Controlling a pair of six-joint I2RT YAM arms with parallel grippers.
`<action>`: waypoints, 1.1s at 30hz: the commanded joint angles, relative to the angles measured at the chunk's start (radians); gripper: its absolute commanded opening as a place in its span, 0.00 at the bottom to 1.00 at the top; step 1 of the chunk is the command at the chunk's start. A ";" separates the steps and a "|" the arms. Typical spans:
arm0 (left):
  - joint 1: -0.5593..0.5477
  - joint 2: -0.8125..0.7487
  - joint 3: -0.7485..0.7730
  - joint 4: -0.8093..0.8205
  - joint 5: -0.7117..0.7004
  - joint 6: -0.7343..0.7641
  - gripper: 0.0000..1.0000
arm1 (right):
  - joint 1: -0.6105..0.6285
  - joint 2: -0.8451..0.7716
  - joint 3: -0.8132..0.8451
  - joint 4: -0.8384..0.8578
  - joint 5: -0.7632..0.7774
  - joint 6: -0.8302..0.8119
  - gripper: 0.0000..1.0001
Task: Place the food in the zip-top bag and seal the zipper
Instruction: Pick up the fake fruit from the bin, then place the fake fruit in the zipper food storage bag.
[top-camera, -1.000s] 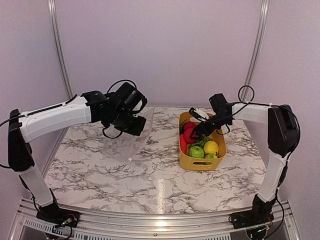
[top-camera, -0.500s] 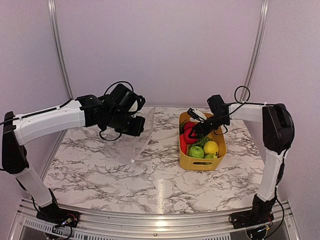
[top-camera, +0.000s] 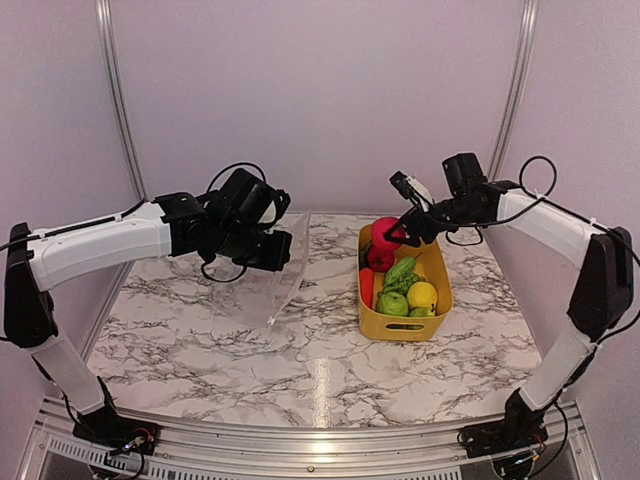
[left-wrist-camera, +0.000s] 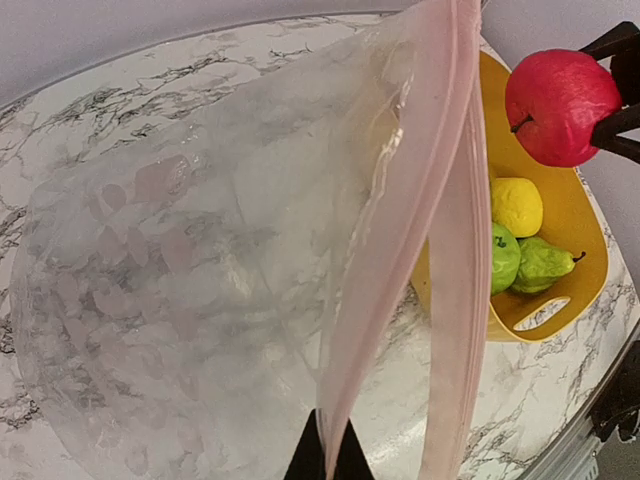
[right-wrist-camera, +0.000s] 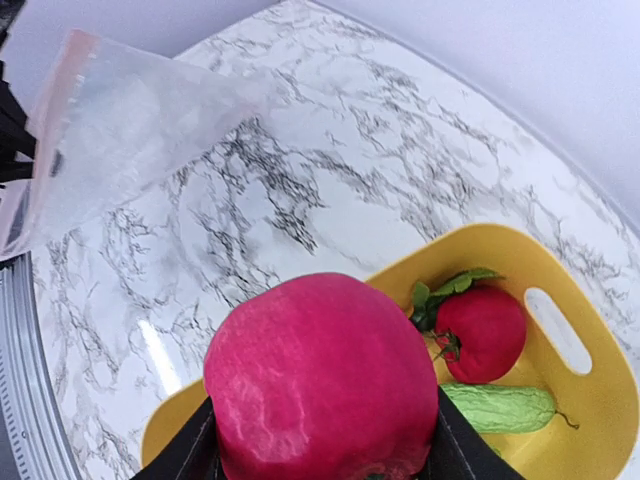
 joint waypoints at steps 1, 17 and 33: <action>-0.002 0.033 0.009 0.041 -0.001 -0.025 0.00 | 0.087 -0.118 0.016 -0.019 -0.143 0.003 0.35; -0.001 0.065 0.087 0.103 0.109 -0.083 0.00 | 0.341 0.006 0.180 0.109 -0.345 0.148 0.33; -0.001 -0.025 0.000 0.220 0.183 -0.140 0.00 | 0.321 0.032 0.123 0.172 -0.296 0.219 0.32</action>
